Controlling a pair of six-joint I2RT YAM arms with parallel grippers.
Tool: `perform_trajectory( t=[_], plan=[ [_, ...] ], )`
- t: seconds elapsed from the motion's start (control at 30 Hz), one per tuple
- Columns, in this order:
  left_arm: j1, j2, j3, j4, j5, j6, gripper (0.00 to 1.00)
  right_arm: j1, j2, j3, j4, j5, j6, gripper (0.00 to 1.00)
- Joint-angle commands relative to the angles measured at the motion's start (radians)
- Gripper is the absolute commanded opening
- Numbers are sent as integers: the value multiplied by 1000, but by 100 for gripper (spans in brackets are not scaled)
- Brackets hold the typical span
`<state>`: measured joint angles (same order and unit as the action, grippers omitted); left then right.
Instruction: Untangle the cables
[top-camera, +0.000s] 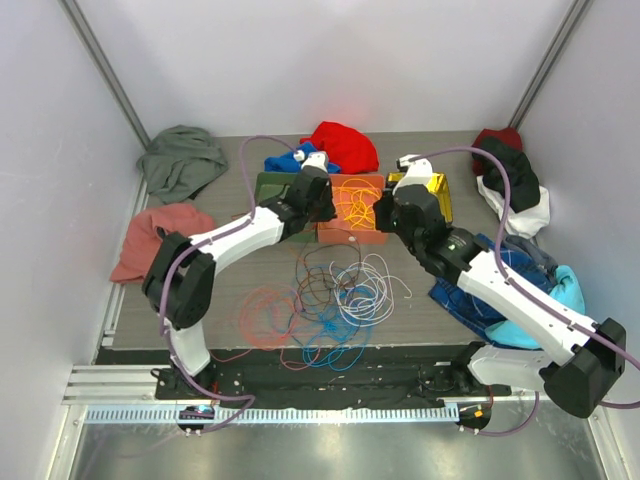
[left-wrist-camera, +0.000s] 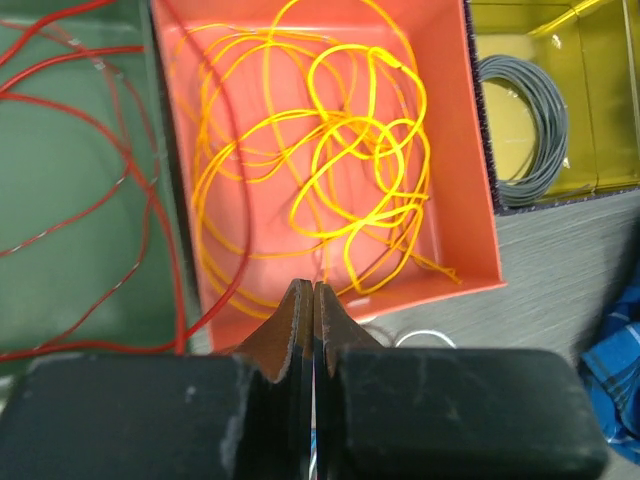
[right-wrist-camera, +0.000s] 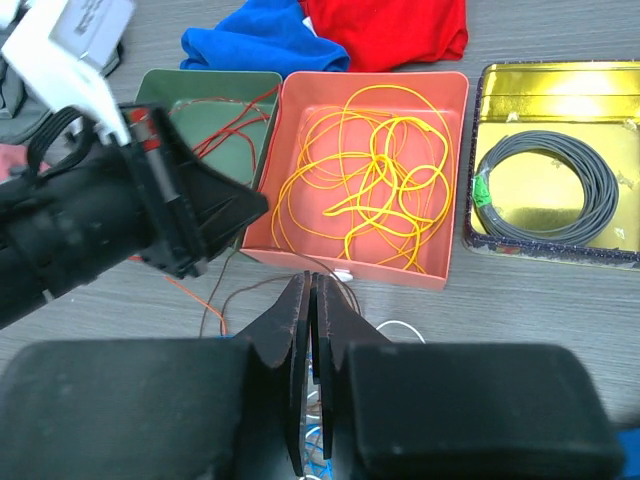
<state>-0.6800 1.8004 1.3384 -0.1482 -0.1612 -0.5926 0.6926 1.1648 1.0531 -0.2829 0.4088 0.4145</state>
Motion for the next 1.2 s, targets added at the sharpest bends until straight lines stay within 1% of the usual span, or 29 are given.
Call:
perform_trajectory(
  t=[0.0,0.13,0.27,0.4,0.53,0.63,0.83,1.17],
  plan=[
    [-29,48,110,35,19,17,0,4,-10,-21,47,18,17,8],
    [-32,122,160,35,23,20,0,4,-16,-59,50,13,27,8],
    [-32,227,240,-30,20,27,0,5,-17,-79,51,19,26,8],
    [-32,261,271,-66,-46,34,0,4,-16,-74,48,35,12,8],
    [-24,251,275,-85,-139,68,0,4,-17,-70,51,47,6,7],
    [-1,234,278,-99,-159,63,0,2,-13,-70,54,45,7,7],
    [49,148,194,-56,-176,30,0,2,-13,-84,60,47,10,6],
    [145,76,96,-31,-173,-35,0,2,-10,-90,67,48,10,5]
  ],
)
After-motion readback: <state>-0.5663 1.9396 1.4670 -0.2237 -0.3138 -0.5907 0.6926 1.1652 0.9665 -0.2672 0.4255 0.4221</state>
